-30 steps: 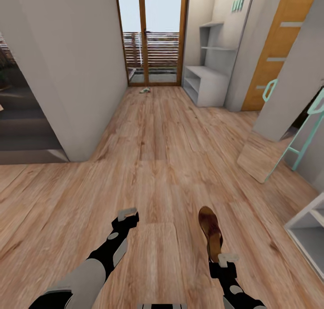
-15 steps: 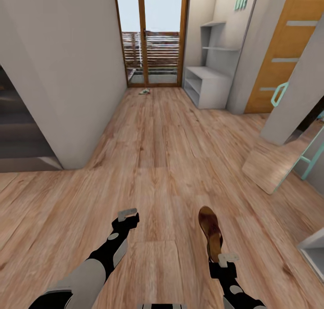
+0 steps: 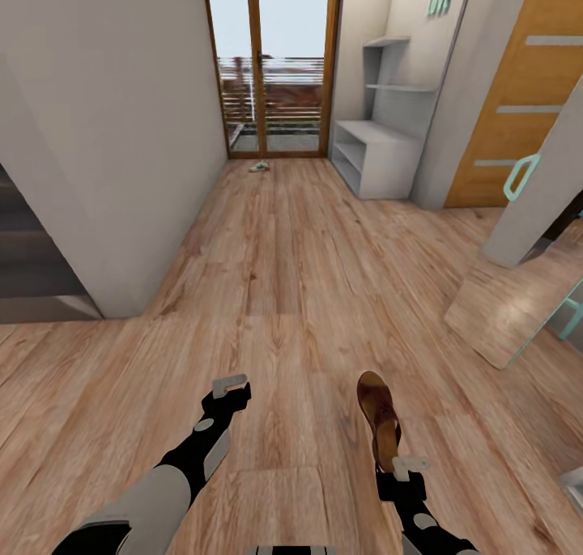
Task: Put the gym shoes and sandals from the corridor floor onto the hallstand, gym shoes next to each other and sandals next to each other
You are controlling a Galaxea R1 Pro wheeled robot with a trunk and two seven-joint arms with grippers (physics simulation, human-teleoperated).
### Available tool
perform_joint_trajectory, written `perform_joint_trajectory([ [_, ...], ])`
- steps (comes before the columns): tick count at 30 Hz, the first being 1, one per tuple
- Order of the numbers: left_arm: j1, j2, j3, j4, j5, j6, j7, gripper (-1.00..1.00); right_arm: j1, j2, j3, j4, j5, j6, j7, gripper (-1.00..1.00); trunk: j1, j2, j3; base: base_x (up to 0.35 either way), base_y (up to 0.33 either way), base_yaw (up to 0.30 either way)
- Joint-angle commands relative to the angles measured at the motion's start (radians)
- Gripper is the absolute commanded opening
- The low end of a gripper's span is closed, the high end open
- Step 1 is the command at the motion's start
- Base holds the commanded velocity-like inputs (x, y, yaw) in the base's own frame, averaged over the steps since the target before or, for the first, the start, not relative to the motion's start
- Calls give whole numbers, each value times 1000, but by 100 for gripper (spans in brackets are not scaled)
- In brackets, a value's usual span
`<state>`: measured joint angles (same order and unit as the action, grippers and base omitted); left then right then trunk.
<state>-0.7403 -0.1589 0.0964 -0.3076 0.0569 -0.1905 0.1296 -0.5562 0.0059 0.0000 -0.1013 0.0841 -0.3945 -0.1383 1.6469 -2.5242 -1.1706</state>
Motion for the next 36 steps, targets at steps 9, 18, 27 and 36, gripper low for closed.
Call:
perform_joint_trajectory([
  [9,-1,-3,2,28,6,-1,-1,100,-1,2,1,26,9,2,-7,-100,0,0,-1,300,0,0],
  [18,-1,-3,2,30,6,-1,-1,100,-1,2,1,30,9,4,-7,-100,0,0,-1,342,0,0],
  [27,-1,-3,2,31,7,0,-1,100,-1,3,2,31,9,5,-7,-100,0,0,-1,350,0,0],
  [36,-1,-2,2,46,7,2,-1,100,-1,3,3,31,9,5,-7,-100,0,0,-1,350,0,0],
])
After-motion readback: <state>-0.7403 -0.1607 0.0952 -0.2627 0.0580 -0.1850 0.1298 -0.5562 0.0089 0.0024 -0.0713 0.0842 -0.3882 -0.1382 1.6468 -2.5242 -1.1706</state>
